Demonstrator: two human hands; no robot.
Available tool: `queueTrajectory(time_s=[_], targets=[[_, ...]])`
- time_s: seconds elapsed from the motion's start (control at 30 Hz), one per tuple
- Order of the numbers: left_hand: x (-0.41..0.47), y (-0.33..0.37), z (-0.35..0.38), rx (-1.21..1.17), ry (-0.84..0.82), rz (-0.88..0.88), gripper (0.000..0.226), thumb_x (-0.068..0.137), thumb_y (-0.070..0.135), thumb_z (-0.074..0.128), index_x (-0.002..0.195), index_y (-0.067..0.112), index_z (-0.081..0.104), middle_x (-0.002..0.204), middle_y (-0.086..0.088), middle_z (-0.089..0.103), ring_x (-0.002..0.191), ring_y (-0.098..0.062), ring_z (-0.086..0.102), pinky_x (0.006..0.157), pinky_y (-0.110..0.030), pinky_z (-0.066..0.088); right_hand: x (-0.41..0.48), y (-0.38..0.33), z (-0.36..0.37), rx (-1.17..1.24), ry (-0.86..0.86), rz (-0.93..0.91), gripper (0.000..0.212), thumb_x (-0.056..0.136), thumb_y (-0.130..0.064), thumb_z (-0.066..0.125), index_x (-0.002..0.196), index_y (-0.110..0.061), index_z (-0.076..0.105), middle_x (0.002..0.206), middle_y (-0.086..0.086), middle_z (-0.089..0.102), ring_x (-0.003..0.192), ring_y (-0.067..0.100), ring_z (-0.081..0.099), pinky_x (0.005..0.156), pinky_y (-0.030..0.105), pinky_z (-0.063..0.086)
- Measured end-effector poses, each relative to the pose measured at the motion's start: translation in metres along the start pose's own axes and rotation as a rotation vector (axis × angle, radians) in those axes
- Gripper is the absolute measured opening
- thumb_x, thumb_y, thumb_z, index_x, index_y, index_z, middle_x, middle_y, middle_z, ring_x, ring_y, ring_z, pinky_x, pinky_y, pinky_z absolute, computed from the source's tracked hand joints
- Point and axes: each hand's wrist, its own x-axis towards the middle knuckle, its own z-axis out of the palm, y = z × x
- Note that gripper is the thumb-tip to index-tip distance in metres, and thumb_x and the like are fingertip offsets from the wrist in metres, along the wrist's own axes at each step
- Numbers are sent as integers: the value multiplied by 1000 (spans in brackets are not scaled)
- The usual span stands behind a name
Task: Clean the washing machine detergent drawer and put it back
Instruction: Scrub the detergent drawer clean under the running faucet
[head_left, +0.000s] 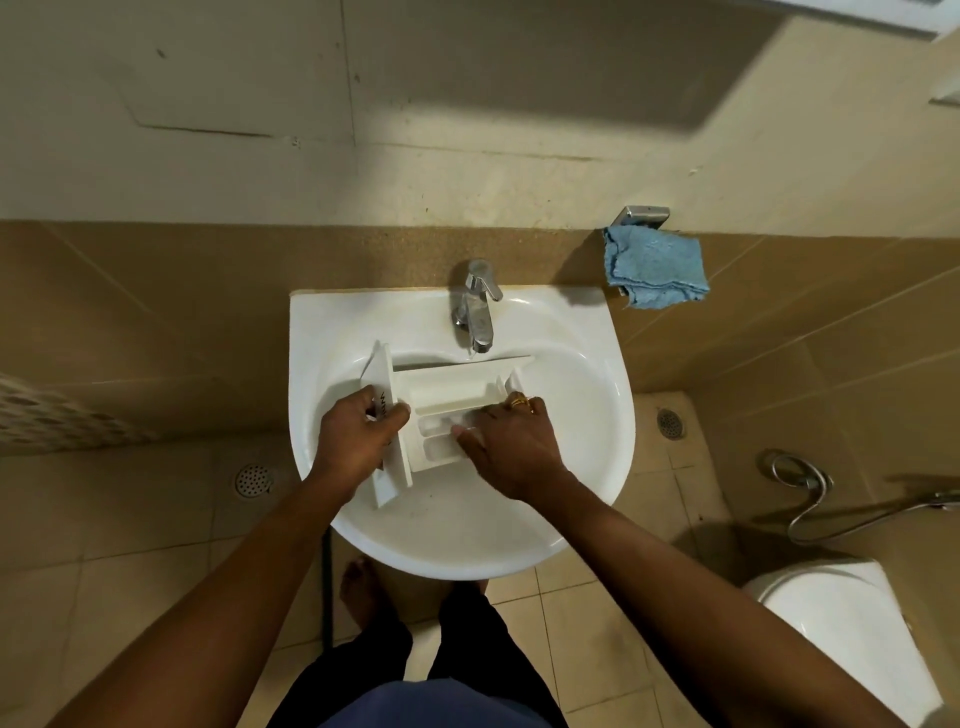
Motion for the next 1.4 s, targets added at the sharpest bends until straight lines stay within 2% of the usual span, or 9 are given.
queueTrajectory(time_s=[0.17, 0.27, 0.37, 0.5, 0.57, 0.7, 0.97, 1.17, 1.4], targets=[[-4, 4, 0, 31, 53, 21, 31, 91, 35, 77, 97, 6, 68, 87, -5, 70, 84, -28, 69, 76, -56, 62, 11, 0, -7, 388, -113, 87, 68, 94, -72, 29, 102, -23, 76, 100, 5, 77, 107, 28, 67, 95, 41, 46], [-8, 6, -3, 34, 73, 31, 30, 88, 40, 77, 96, 13, 65, 91, -9, 70, 88, -32, 70, 77, -56, 61, 25, 29, -23, 1187, -104, 489, 24, 89, -21, 60, 87, -12, 82, 87, 7, 79, 87, 27, 74, 86, 38, 59], [-13, 10, -3, 68, 95, 83, 22, 87, 40, 80, 87, 28, 62, 85, 2, 66, 85, -29, 67, 82, -46, 58, 51, 44, -44, 1719, -32, 754, 30, 86, 2, 46, 92, 4, 76, 88, 20, 75, 72, 34, 71, 68, 36, 61], [-17, 11, 1, 220, 167, 194, 70, 80, 46, 84, 134, 5, 64, 104, -7, 68, 92, -25, 68, 85, -38, 56, 94, 38, -58, 2120, -145, 759, 27, 98, -10, 38, 96, 3, 62, 80, 18, 69, 82, 36, 70, 95, 54, 59], [-16, 12, 0, 266, 193, 224, 86, 78, 52, 80, 146, 5, 56, 112, -9, 67, 98, -26, 67, 88, -39, 56, 106, 27, -58, 2218, -218, 746, 38, 101, -13, 32, 108, 12, 60, 89, 25, 71, 91, 41, 70, 91, 55, 61], [-12, 11, -4, 322, 218, 216, 84, 83, 43, 83, 150, 5, 51, 120, -13, 64, 107, -28, 63, 89, -36, 50, 110, 19, -62, 2251, -269, 740, 41, 99, -10, 27, 98, 12, 61, 76, 20, 71, 69, 34, 76, 70, 44, 65], [-13, 3, -16, 286, 236, 145, 88, 75, 54, 61, 147, 3, 53, 114, -15, 61, 102, -29, 61, 86, -33, 45, 60, -1, -22, 1673, -505, 587, 38, 92, -8, 42, 95, 16, 71, 101, 33, 73, 89, 44, 72, 88, 52, 62], [-8, 14, -11, 233, 237, 150, 77, 79, 55, 58, 136, 3, 59, 104, -12, 60, 96, -30, 61, 80, -33, 44, 52, 11, -26, 1427, -385, 480, 27, 88, -8, 56, 94, 9, 77, 96, 27, 76, 94, 43, 75, 95, 49, 60], [-5, 22, -3, 160, 206, 165, 77, 81, 49, 57, 142, 2, 57, 113, -14, 63, 103, -29, 61, 86, -28, 39, 56, 32, -42, 1182, -245, 425, 29, 83, 1, 47, 73, 5, 74, 77, 23, 74, 68, 33, 74, 70, 41, 62]])
